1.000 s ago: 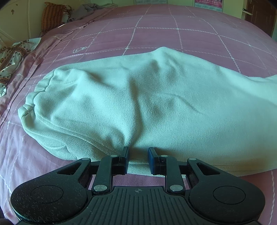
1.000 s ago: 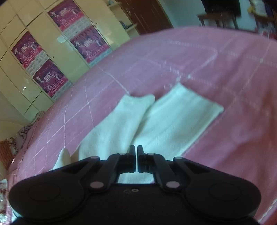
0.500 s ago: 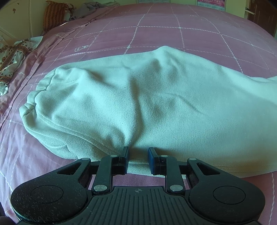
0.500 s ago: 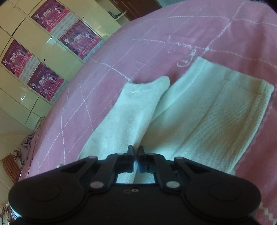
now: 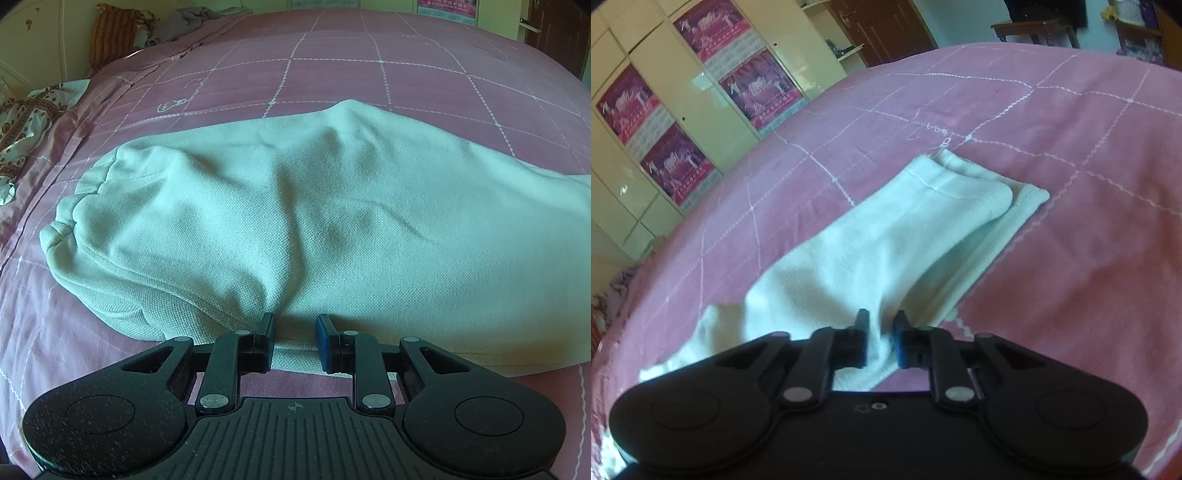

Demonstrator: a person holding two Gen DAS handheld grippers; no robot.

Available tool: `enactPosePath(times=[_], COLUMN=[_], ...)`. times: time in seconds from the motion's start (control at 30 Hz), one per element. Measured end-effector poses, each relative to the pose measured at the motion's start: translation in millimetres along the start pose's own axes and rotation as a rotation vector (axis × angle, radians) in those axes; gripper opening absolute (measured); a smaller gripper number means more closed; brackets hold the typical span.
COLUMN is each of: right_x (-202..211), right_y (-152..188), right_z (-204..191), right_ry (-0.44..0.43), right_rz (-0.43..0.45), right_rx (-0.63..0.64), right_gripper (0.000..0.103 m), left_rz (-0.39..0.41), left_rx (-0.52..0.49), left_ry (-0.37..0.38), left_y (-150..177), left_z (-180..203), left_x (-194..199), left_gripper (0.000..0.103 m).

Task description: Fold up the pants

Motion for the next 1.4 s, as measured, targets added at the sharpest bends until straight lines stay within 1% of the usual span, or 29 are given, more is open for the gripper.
enactPosePath(times=[0.07,0.2,0.27,0.37,0.43,0.5,0.57,0.6,0.63,0.7,0.77,0.8,0.87,0.9,0.93,0.97,1.03,1.07,1.1,1.17,1.23,1.27,1.3,1.33,1.4], right_x=[-3.4,-22.2,-34.9,-50.2,-47.5,-24.2,13.7,25.9,24.4,-8.8,-32.3,-37.3,-34.1,-32.8,-31.5,-28.8,-26.2,-23.4,-19.1,-8.2,5.7,11.4,14.7,15.9,15.4], right_y=[-9.8,-26.7,-34.2,-45.9,-54.2,-69.5,-84.7,-87.0,-85.3,-71.2,-52.2,-45.4,-42.6,-44.2,-45.7,-47.6,-47.6,-46.7,-46.8,-48.2,-52.9,-55.9,-57.5,-58.3,-49.5], right_z=[3.7,18.0,22.1,19.0,7.0,-15.1,-33.8,-35.8,-30.9,2.7,29.1,34.0,33.3,33.0,34.2,36.7,42.0,44.2,46.5,47.6,52.1,51.4,46.5,37.8,14.2], right_ry=[-0.013,0.003,0.010,0.019,0.025,-0.002,-0.045,-0.022,0.021,0.129,0.214,0.222,0.204,0.179,0.143,0.100,0.072,0.087,0.118,0.212,0.243,0.239,0.212,0.171,0.098], right_rz=[0.004,0.002,-0.012,-0.028,-0.001,0.108,0.275,0.347,0.359,0.219,0.126,0.105,0.112,0.102,0.083,0.066,0.029,0.028,0.046,0.116,0.187,0.212,0.219,0.210,0.163], right_rx=[-0.052,-0.144,-0.169,-0.170,-0.119,-0.030,0.043,0.087,0.111,0.071,0.074,0.084,0.091,0.075,0.047,0.010,-0.027,-0.022,-0.006,0.051,0.056,0.057,0.071,0.106,0.205], right_gripper=[0.023,0.023,0.022,0.008,0.006,0.005,0.005,0.005,0.005,0.005,0.005,0.005,0.007,0.014,0.019,0.020,0.021,0.019,0.020,0.024,0.024,0.024,0.024,0.024,0.024], left_rz=[0.003,0.002,0.000,0.001,0.000,0.001,0.000,0.000,0.001,0.005,0.006,0.005,0.003,0.003,0.003,0.006,0.012,0.014,0.017,0.024,0.044,0.057,0.065,0.068,0.067], left_rx=[-0.004,-0.012,-0.011,-0.016,-0.022,-0.020,-0.019,-0.018,-0.020,-0.029,-0.040,-0.044,-0.043,-0.041,-0.038,-0.038,-0.047,-0.059,-0.072,-0.083,-0.066,-0.065,-0.075,-0.092,-0.113], left_ry=[-0.005,-0.011,-0.015,-0.022,-0.025,-0.023,-0.022,-0.023,-0.025,-0.027,-0.030,-0.032,-0.036,-0.038,-0.039,-0.040,-0.045,-0.051,-0.056,-0.053,-0.018,-0.002,0.012,0.030,0.075], left_y=[0.5,0.6,0.1,0.5,0.6,0.4,0.2,0.1,0.4,1.3,1.8,1.7,1.2,1.2,1.0,1.3,1.8,2.0,2.0,1.7,-0.1,-1.0,-1.9,-2.5,-2.6], left_z=[0.9,2.0,2.4,3.4,3.8,3.5,3.6,3.7,3.8,4.3,4.9,5.1,5.7,5.9,5.8,5.7,6.4,7.8,9.6,12.5,17.2,21.8,28.5,37.1,53.2], left_x=[-0.1,0.4,0.4,0.4,0.3,0.8,1.1,1.3,1.2,1.1,1.0,0.7,0.5,0.7,1.1,1.5,2.7,3.4,4.5,8.1,15.7,19.9,23.3,25.9,29.6], left_gripper=[0.024,0.024,0.024,0.024,0.025,0.025,0.025,0.025,0.025,0.025,0.025,0.025,0.025,0.025,0.025,0.025,0.025,0.025,0.025,0.025,0.025,0.025,0.025,0.025,0.025])
Point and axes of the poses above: each gripper's, at about its wrist camera, not at the fingertips, and x roughly against the way its jaws point, z to its right, y to its underside, the point moved 6 cm from there along -x, roughly the way its jaws point, and after that the axes turned 11 degrees about y, right-handed, at the moved point
